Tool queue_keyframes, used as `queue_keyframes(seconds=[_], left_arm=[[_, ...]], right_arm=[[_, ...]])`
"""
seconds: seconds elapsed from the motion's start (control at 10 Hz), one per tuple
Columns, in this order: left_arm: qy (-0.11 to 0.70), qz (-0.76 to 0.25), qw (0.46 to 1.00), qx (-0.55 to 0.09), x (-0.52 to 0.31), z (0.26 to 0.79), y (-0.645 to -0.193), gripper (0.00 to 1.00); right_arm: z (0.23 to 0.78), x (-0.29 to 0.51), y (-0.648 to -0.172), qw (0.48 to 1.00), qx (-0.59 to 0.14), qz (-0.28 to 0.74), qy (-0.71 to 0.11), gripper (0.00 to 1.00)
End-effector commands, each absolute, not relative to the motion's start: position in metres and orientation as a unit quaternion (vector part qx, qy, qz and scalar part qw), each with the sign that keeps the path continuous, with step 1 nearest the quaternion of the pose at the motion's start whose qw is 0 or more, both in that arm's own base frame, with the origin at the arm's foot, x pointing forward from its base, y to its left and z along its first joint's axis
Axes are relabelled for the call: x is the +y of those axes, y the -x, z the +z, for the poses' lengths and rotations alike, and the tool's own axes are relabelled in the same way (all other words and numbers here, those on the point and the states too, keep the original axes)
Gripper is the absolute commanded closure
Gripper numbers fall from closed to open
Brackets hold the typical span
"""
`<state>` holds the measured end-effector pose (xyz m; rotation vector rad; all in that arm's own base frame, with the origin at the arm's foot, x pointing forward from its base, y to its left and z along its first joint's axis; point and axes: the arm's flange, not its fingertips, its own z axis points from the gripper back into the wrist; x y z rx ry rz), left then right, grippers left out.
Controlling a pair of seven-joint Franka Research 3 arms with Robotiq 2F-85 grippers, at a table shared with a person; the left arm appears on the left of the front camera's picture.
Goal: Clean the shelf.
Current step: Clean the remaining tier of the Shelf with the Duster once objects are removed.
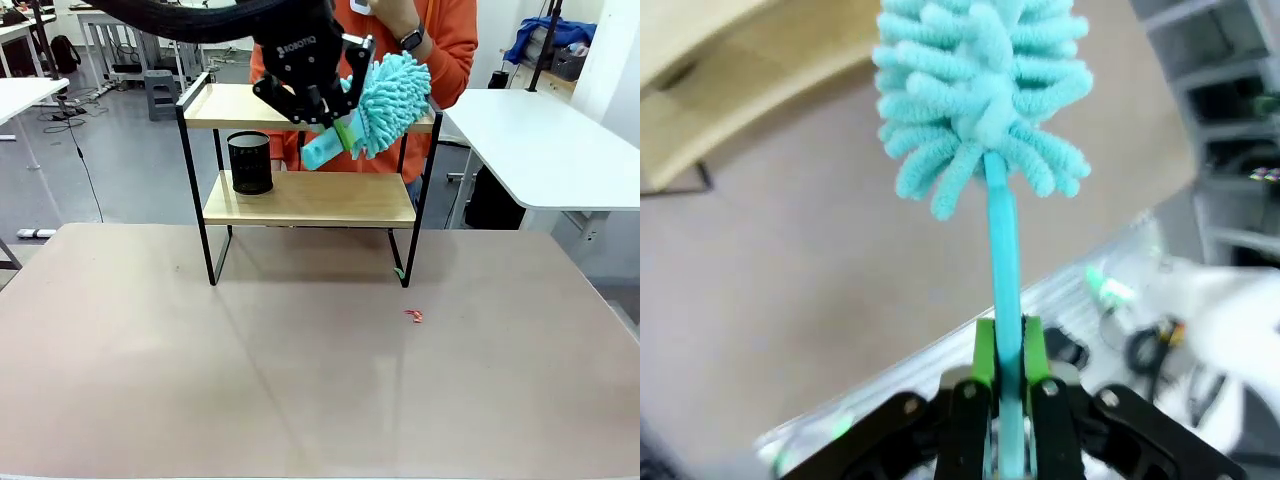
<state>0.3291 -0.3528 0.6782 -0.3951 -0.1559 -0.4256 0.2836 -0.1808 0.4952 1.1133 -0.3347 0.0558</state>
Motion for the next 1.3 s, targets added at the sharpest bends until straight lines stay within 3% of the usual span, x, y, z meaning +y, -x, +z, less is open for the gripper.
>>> queue_keyframes(seconds=[0.0,0.1,0.4,0.7,1.0,1.2], left_arm=[[0.158,-0.255,0.953,-0.044,-0.296,0.674,-0.297,0.88],[0.148,-0.277,0.949,-0.027,-0.268,0.671,-0.279,0.88],[0.205,-0.282,0.935,-0.069,-0.197,0.673,-0.242,0.88],[0.250,-0.291,0.922,-0.055,-0.165,0.669,-0.235,0.88],[0.335,-0.280,0.899,-0.034,-0.092,0.673,-0.232,0.88],[0.455,-0.224,0.860,-0.064,0.012,0.669,-0.223,0.88]], right_arm=[[0.497,-0.179,-0.285,0.829,-0.170,0.036,-0.531,0.00],[0.497,-0.179,-0.285,0.829,-0.170,0.036,-0.531,0.00],[0.497,-0.179,-0.285,0.829,-0.170,0.036,-0.531,0.00],[0.497,-0.179,-0.285,0.829,-0.170,0.036,-0.531,0.00],[0.497,-0.179,-0.285,0.829,-0.170,0.036,-0.531,0.00],[0.497,-0.179,-0.285,0.829,-0.170,0.036,-0.531,0.00]])
